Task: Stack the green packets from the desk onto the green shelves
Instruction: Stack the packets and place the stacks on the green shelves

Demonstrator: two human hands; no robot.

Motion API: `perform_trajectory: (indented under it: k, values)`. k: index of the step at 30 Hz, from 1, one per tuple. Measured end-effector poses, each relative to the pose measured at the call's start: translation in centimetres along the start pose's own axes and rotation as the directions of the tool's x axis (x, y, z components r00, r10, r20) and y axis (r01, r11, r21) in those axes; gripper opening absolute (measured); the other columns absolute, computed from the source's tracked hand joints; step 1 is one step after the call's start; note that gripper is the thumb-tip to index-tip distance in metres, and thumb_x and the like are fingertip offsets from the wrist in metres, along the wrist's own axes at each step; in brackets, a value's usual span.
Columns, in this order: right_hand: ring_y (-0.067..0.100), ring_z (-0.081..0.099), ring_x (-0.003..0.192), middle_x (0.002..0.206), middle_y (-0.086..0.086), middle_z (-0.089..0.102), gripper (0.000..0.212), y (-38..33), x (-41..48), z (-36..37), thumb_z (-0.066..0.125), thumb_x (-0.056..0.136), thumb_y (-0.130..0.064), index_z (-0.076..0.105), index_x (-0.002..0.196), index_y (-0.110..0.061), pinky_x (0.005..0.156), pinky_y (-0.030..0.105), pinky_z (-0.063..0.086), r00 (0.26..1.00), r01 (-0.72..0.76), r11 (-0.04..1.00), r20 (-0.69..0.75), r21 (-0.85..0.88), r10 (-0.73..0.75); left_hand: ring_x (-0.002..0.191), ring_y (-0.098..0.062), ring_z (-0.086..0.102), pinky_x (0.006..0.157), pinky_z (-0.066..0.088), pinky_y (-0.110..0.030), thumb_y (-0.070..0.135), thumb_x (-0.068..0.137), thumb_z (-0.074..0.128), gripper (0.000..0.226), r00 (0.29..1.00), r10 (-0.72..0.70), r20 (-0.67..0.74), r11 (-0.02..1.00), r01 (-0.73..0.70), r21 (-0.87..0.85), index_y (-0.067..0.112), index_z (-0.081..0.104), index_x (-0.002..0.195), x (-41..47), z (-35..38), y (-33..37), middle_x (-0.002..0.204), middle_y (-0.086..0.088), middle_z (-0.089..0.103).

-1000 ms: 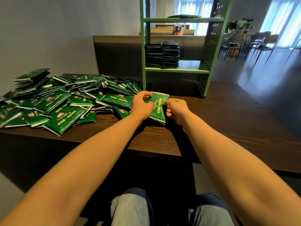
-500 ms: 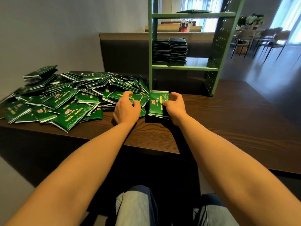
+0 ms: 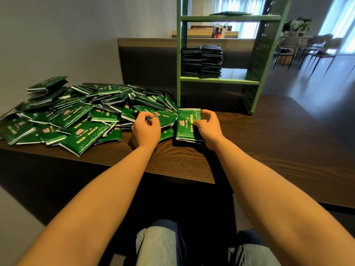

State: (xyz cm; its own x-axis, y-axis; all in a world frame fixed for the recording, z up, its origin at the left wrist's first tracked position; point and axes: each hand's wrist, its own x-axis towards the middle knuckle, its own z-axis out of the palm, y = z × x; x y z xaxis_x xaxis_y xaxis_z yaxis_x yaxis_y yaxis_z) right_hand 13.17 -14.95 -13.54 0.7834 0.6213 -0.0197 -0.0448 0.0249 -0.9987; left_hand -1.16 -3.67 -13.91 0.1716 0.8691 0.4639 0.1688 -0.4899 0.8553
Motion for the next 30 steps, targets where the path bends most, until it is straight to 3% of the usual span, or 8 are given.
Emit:
perform_trajectory:
  k: [3, 8, 11, 14, 17, 20, 23, 30]
  values:
    - [0.030, 0.072, 0.101, 0.121, 0.016, 0.067, 0.052, 0.0, -0.1, -0.1, 0.058, 0.100, 0.000, 0.038, 0.146, -0.015, 0.087, 0.045, 0.061, 0.999, -0.035, 0.998, -0.002, 0.058, 0.036, 0.057, -0.004, 0.043, 0.053, 0.035, -0.019, 0.009, 0.093, 0.054, 0.013, 0.999, 0.049, 0.012, 0.998, -0.049, -0.029, 0.013, 0.059, 0.081, -0.1, 0.0, -0.2, 0.066, 0.011, 0.049]
    - [0.029, 0.075, 0.099, 0.117, 0.014, 0.073, 0.040, -0.1, 0.0, -0.7, 0.058, 0.101, -0.005, 0.054, 0.140, -0.008, 0.090, 0.047, 0.062, 0.997, -0.078, 0.990, 0.016, 0.115, 0.077, 0.060, -0.006, 0.043, 0.056, 0.036, -0.017, 0.005, 0.084, 0.063, 0.011, 0.999, 0.046, 0.017, 0.990, -0.043, -0.135, 0.007, 0.060, 0.073, 0.4, -0.2, 0.1, 0.065, 0.006, 0.050]
    - [0.026, 0.077, 0.094, 0.114, 0.014, 0.075, 0.036, -0.2, -0.2, -0.8, 0.055, 0.101, -0.004, 0.060, 0.136, -0.008, 0.080, 0.041, 0.064, 0.997, -0.080, 0.986, 0.022, 0.147, 0.078, 0.064, -0.008, 0.044, 0.057, 0.038, -0.014, 0.000, 0.084, 0.062, 0.009, 0.998, 0.030, 0.063, 0.973, -0.015, -0.230, 0.009, 0.060, 0.085, 0.3, 0.0, 1.2, 0.074, 0.002, 0.050]
    - [0.027, 0.075, 0.091, 0.111, 0.016, 0.075, 0.032, -0.5, -0.5, -1.0, 0.050, 0.100, -0.001, 0.063, 0.129, -0.008, 0.075, 0.039, 0.063, 0.997, -0.082, 0.983, 0.010, 0.167, 0.082, 0.059, -0.009, 0.044, 0.051, 0.040, -0.017, -0.002, 0.087, 0.059, 0.026, 0.979, -0.093, 0.182, 0.926, 0.152, -0.347, 0.015, 0.058, 0.107, -0.2, 0.6, 2.2, 0.074, 0.000, 0.050]
    - [0.032, 0.075, 0.095, 0.112, 0.020, 0.074, 0.031, -0.6, -0.4, -1.4, 0.047, 0.099, -0.001, 0.064, 0.124, -0.008, 0.079, 0.044, 0.063, 0.993, -0.111, 0.966, -0.001, 0.233, 0.115, 0.080, -0.016, 0.061, 0.074, 0.056, -0.031, -0.002, 0.089, 0.058, 0.044, 0.901, -0.278, 0.332, 0.807, 0.407, -0.429, 0.014, 0.058, 0.130, -0.3, 1.6, 2.3, 0.089, -0.002, 0.065]
    - [0.032, 0.073, 0.092, 0.098, 0.016, 0.072, 0.026, -0.9, -0.4, -1.8, 0.041, 0.099, 0.001, 0.064, 0.106, -0.011, 0.087, 0.050, 0.060, 0.986, -0.151, 0.946, -0.019, 0.285, 0.164, 0.106, -0.022, 0.061, 0.096, 0.052, -0.042, -0.005, 0.089, 0.055, 0.045, 0.779, -0.425, 0.460, 0.663, 0.615, -0.428, 0.012, 0.059, 0.131, -0.2, 2.2, 2.5, 0.113, -0.009, 0.065]
    - [0.034, 0.073, 0.093, 0.094, 0.016, 0.072, 0.023, -1.1, -0.5, -1.9, 0.042, 0.100, 0.001, 0.062, 0.099, -0.011, 0.093, 0.053, 0.059, 0.981, -0.175, 0.933, -0.024, 0.315, 0.192, 0.096, -0.028, 0.063, 0.075, 0.059, -0.042, -0.014, 0.087, 0.046, 0.020, 0.663, -0.439, 0.606, 0.528, 0.737, -0.423, 0.001, 0.057, 0.096, -0.6, 2.0, 3.8, 0.105, -0.016, 0.062]
    - [0.028, 0.072, 0.082, 0.092, 0.014, 0.073, 0.017, -1.8, -1.1, -1.7, 0.052, 0.097, -0.011, 0.064, 0.110, -0.009, 0.080, 0.042, 0.060, 0.961, -0.270, 0.920, 0.018, 0.284, 0.276, 0.068, -0.020, 0.066, 0.056, 0.057, -0.030, -0.001, 0.091, 0.039, 0.017, 0.514, -0.478, 0.712, 0.437, 0.842, -0.315, 0.004, 0.055, 0.096, -0.8, 2.3, 4.6, 0.085, -0.009, 0.061]
